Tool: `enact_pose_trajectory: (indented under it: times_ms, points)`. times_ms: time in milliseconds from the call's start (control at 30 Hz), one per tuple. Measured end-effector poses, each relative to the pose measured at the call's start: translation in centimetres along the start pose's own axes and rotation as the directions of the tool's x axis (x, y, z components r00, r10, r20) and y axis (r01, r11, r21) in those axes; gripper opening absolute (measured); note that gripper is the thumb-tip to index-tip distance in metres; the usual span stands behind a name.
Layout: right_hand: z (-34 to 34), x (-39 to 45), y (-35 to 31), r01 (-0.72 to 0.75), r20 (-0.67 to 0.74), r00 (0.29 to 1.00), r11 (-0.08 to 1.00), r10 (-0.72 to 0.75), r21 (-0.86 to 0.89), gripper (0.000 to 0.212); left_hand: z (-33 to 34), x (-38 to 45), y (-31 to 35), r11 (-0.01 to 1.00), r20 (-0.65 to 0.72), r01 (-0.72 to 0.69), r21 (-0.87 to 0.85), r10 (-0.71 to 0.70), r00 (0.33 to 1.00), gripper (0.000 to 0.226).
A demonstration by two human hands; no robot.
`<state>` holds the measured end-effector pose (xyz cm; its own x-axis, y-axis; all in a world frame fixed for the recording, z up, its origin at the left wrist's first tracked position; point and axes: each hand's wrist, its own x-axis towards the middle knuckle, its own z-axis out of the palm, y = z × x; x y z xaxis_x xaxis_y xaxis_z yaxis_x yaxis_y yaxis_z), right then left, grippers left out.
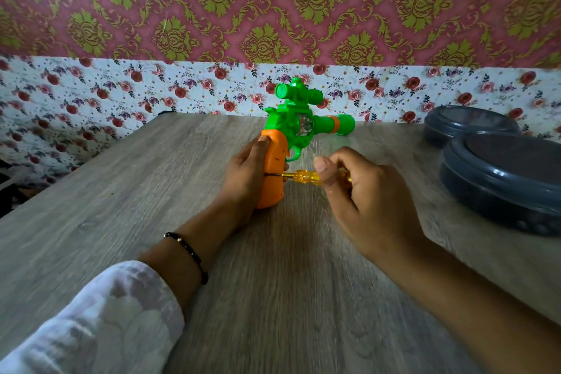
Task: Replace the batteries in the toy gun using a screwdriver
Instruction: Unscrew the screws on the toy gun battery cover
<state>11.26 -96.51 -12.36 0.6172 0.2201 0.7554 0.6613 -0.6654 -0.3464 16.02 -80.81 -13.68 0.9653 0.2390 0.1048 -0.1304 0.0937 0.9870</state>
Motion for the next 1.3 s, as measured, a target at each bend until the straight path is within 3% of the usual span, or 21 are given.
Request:
enact_pose_trajectory:
  times_ms: [567,733,833,1000,1300]
  points:
    - [-0.31,0.53,-0.07,0.099,0.131,0.983,0.97,-0.131,0.221,0.008,-0.35,0.23,-0.16,1.0,-0.015,-0.004,0.019,0.004,1.0,0.043]
    - [-0.18,0.07,-0.09,0.024,0.078,0.997,0.999,-0.026,0.025,0.037,-0.28,0.1,-0.23,0.997,0.002,-0.035,0.069,0.035,0.999,0.042]
    - [-0.04,-0.02,0.05,0.012,0.069,0.998,0.997,-0.007,-0.075,0.042,-0.3,0.17,-0.28,0.999,0.003,-0.012,0.053,0.012,1.0,0.046]
    - [0.29,0.2,-0.12,0.039,0.076,0.996,0.999,-0.042,0.033,0.038,-0.12,-0.04,-0.16,0.996,0.005,-0.03,0.079,0.029,1.0,0.04]
    - [0.02,0.6,0.54,0.131,0.117,0.983,0.989,-0.138,0.07,0.037,-0.55,0.6,-0.53,0.999,-0.006,0.016,0.032,-0.016,1.0,0.045]
